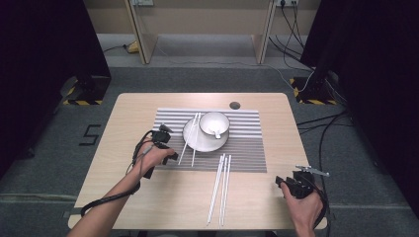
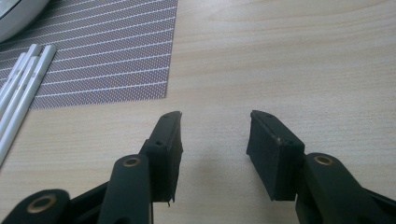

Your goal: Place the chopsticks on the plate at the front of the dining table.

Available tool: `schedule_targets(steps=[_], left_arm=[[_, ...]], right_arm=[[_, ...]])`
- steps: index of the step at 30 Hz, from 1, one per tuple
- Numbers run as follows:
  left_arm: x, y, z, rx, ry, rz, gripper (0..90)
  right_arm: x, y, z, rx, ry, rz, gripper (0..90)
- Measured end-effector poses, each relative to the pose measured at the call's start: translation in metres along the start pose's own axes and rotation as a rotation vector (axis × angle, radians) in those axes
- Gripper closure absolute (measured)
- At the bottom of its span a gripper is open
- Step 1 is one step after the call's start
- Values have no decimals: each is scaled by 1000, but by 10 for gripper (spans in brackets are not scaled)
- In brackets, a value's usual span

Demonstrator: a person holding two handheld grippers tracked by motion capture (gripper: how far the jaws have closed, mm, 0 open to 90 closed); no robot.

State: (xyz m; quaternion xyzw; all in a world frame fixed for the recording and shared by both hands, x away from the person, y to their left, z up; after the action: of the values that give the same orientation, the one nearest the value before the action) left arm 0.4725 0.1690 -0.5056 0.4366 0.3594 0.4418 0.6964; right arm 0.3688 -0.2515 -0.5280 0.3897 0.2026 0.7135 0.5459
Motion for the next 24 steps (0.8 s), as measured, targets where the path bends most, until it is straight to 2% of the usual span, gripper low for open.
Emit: schedule_targets(steps=[1, 11, 24], left_arm=[[-2, 0, -1, 4, -12, 1, 687], [-16, -3, 0, 15, -44, 0, 682], [-28, -8, 5, 23, -63, -2, 683]], right_arm=[[0, 0, 0, 1, -2, 0, 545], [1, 0, -1, 4, -3, 3, 544], [0, 0, 0, 4, -2, 2, 544]])
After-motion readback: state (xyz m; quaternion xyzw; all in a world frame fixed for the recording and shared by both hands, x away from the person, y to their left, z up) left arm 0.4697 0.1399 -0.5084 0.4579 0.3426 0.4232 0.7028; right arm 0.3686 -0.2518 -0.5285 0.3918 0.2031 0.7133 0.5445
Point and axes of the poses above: each handheld gripper's, and its own axes: y roughly backward along the jaws, z roughly out of its top, x roughly to its left, the point moved 5 cm from there along -y, roughly forward along the jaws, and after that the axes turned 6 degrees about z, right-handed, at the moved point
